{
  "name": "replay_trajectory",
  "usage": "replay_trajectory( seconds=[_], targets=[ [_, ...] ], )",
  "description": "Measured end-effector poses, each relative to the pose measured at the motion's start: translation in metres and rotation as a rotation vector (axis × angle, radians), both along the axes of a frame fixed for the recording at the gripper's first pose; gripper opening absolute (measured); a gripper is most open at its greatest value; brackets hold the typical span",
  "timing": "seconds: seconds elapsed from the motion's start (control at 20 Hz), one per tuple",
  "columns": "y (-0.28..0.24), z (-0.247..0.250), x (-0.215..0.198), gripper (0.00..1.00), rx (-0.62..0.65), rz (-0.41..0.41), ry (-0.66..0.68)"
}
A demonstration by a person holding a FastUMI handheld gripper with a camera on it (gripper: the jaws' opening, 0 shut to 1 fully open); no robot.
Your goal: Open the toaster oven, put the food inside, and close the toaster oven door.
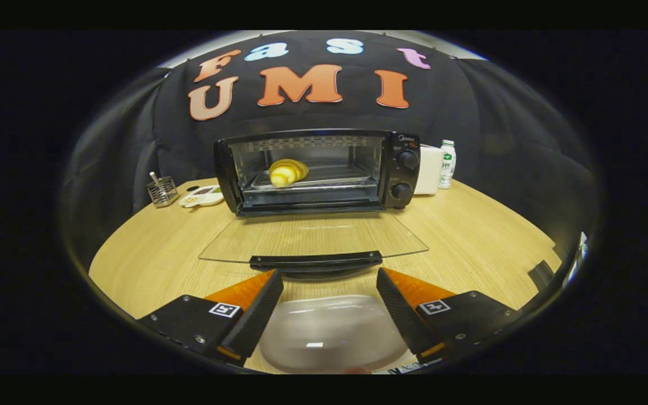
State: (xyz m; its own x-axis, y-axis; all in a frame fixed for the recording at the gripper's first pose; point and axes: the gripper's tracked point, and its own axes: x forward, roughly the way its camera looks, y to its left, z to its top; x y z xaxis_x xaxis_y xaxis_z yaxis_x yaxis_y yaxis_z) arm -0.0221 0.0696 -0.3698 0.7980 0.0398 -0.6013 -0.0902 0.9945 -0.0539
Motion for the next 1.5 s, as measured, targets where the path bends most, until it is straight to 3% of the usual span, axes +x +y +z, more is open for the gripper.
replay_trajectory(
  seconds=[0.35, 0.65, 1.15, 1.5],
  targets=[
    [0.012, -0.022, 0.010, 0.99, -0.016, 0.054, 0.072],
    [0.012, -0.007, 0.014, 0.99, 0.007, 0.062, 0.059],
    [0.023, 0.073, 0.049, 0.99, 0.062, 0.051, -0.123],
    [0.035, 0.109, 0.101, 1.00, 0.133, 0.019, -0.222]
  ],
)
